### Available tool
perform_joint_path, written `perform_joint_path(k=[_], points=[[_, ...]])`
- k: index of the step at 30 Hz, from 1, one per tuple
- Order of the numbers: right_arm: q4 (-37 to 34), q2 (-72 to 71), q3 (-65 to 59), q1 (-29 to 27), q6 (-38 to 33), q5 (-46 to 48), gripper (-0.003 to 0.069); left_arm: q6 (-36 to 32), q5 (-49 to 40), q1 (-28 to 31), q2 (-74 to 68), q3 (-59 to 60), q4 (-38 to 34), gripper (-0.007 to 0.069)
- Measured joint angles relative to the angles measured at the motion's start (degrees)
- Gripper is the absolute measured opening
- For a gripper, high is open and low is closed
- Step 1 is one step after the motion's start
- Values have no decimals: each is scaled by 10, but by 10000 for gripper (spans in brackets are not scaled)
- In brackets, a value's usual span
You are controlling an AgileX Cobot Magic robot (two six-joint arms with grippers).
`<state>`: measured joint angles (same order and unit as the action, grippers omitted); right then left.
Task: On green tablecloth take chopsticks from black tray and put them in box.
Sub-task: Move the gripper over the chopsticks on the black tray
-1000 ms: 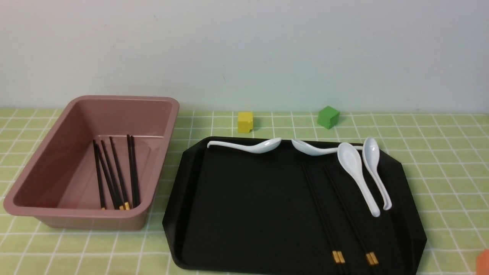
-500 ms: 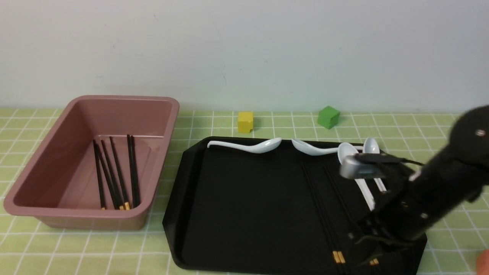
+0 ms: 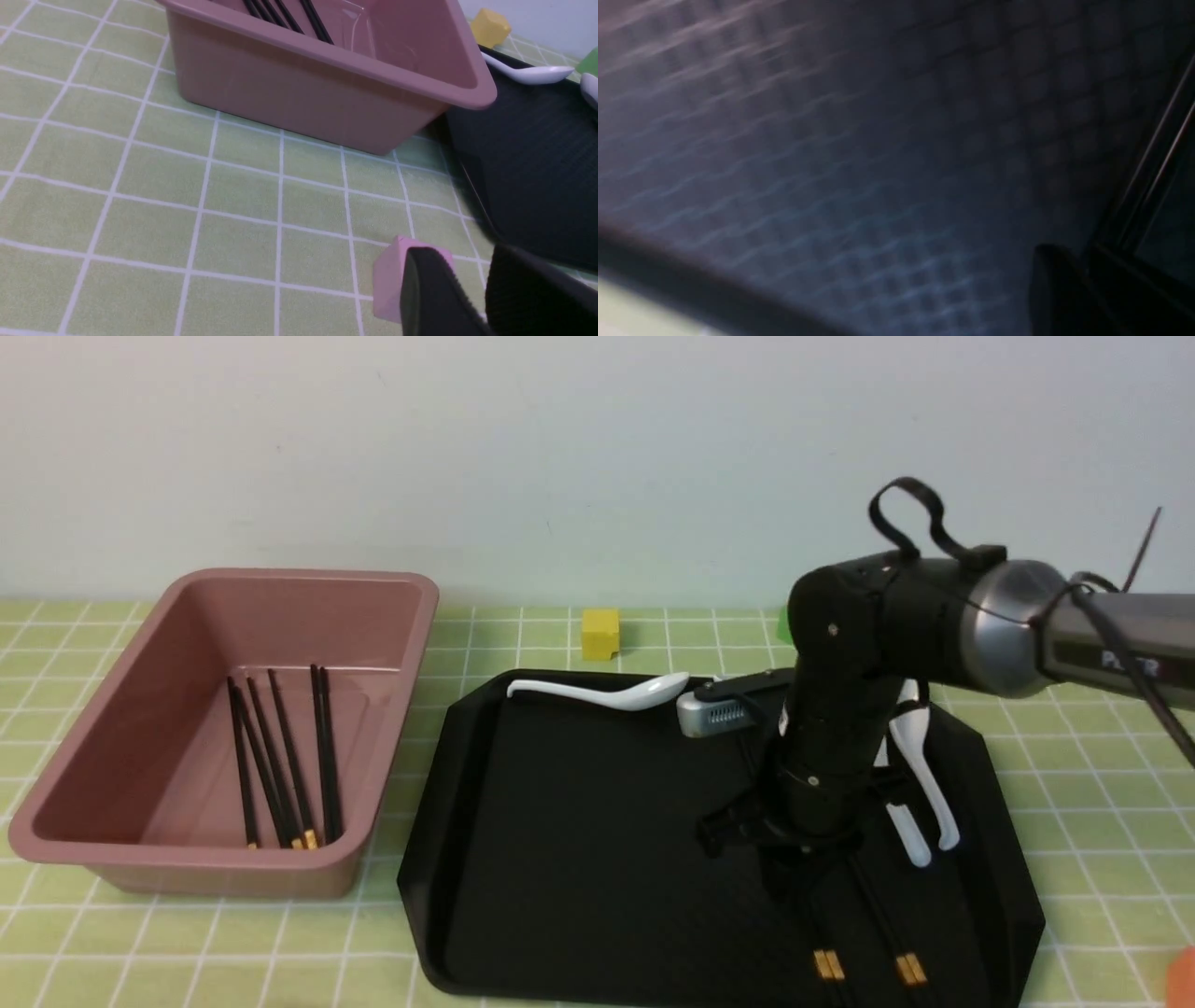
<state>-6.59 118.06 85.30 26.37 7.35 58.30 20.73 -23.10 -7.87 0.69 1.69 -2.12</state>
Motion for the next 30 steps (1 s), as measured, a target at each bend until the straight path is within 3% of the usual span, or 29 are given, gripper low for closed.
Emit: perform_joint_path(k=[1, 2, 3, 8, 10, 18, 30], points=[[13, 13, 5, 0, 12, 4, 247, 0, 0, 0, 0, 0, 0, 205], [13, 13, 5, 0, 12, 4, 247, 0, 0, 0, 0, 0, 0, 205], [18, 15, 7, 0, 15, 7, 318, 0, 0, 0, 0, 0, 0, 207], [26, 16, 7, 0, 16, 10, 491, 0, 0, 0, 0, 0, 0, 212], [24, 16, 7, 0, 17, 12, 519, 0, 0, 0, 0, 0, 0, 215], [15, 16, 43, 0, 33, 95, 545, 0, 0, 0, 0, 0, 0, 218], [38, 20, 45, 0, 69, 99, 547, 0, 0, 0, 0, 0, 0, 229]])
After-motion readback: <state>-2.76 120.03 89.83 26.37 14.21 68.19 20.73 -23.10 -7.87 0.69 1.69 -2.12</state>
